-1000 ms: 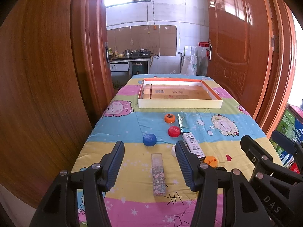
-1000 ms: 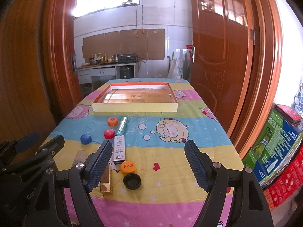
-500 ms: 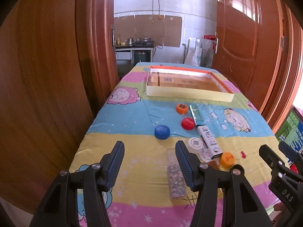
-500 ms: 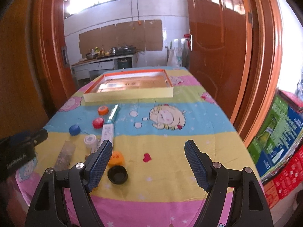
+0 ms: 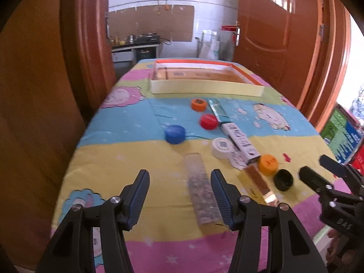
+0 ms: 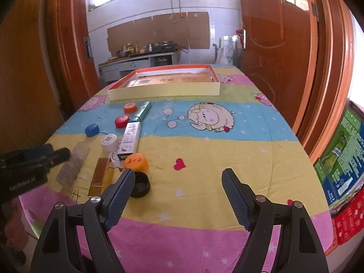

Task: Organize rigid objects
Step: 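Grasp the clear glitter tube with the left gripper while the right gripper grasps the black cap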

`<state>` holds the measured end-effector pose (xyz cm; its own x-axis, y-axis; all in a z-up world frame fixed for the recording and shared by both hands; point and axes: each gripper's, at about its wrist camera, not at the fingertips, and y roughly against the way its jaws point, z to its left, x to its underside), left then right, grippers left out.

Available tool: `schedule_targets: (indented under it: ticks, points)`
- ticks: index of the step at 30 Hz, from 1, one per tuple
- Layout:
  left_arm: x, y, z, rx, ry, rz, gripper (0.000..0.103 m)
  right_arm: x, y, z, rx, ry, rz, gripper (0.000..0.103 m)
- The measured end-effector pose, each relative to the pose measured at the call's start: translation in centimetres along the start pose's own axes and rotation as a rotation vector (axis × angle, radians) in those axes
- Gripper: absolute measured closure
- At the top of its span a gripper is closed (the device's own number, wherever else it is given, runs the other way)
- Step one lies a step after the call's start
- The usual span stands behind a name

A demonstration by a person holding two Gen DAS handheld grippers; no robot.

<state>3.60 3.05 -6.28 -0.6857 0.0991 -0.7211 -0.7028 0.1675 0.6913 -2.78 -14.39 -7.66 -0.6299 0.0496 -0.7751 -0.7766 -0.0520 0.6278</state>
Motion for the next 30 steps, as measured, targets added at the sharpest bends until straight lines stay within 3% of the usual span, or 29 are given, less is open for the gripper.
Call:
schedule_targets:
  ticks: [6,8,10,17,22,25,26,30]
  points:
    - [-0.7,-1.5,-1.3,-0.009,-0.016,0.032,0.048,0.2,-0.4,0.5,-0.018,0.013,0.014,0.023]
    - [-0.7,-2.5,-1.4,-0.008,-0.005,0.068,0.065,0.3,-0.5,0.5,-0.025,0.009,0.019,0.023]
    - [-0.6,-3.7,-1.4,0.010,0.006,0.116,0.072,0.4,-0.7,0.6,-0.040,0.005,0.026,0.023]
    - [-0.2,-3.4,-1.2,0.025,0.001,0.090,0.082,0.8,-1.7,1.3,-0.076,0.030,0.058,0.023]
    - [-0.1,-3.4,-1.2,0.033,-0.029,0.080,0.082,0.9,-3.2,2.3,-0.057,0.089,0.090,0.025]
    - [0.1,-3.3,-1.4,0.030,-0.058,0.078,0.082,0.7,-3.4,3.0,-0.056,0.125,0.082,0.049]
    - [0.0,-3.3,-1.2,0.035,-0.048,0.077,0.082,0.7,-3.4,3.1,-0.073,0.121,0.081,0.069]
    - [0.2,-3.2,-1.0,0.044,-0.033,0.063,0.083,0.7,-3.2,3.6,-0.061,0.141,0.076,0.073]
